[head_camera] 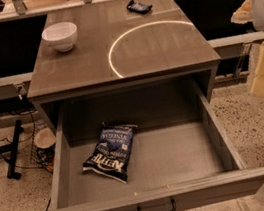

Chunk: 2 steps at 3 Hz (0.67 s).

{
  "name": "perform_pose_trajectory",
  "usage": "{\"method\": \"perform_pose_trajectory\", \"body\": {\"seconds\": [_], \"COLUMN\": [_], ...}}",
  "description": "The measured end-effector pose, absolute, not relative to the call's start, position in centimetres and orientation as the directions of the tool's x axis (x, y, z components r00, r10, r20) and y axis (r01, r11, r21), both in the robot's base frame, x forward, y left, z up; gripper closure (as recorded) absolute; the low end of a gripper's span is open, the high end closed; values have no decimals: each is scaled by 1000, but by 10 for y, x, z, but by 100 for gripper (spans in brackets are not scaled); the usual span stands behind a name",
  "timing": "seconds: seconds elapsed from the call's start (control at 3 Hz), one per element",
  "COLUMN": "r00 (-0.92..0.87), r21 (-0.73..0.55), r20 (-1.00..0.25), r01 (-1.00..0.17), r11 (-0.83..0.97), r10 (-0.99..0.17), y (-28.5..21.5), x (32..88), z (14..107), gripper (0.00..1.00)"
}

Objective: Pick blue chip bag from top drawer and place on counter

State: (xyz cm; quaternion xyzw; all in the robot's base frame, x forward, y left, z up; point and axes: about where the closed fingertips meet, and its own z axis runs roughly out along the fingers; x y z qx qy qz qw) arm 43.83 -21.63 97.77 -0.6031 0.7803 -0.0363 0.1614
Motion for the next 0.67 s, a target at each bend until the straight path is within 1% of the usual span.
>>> {"method": "perform_pose_trajectory", "body": {"seconds": [0.33,0.67], "r00": [-220,-178], "r21": [-251,-229], "r20": [-208,-244], "r01": [-929,-945], "r11": [270,235], "r10": [-953,-953], "y": [-216,-181], "x": [438,446], "z": [978,957], "gripper": [0,0]}}
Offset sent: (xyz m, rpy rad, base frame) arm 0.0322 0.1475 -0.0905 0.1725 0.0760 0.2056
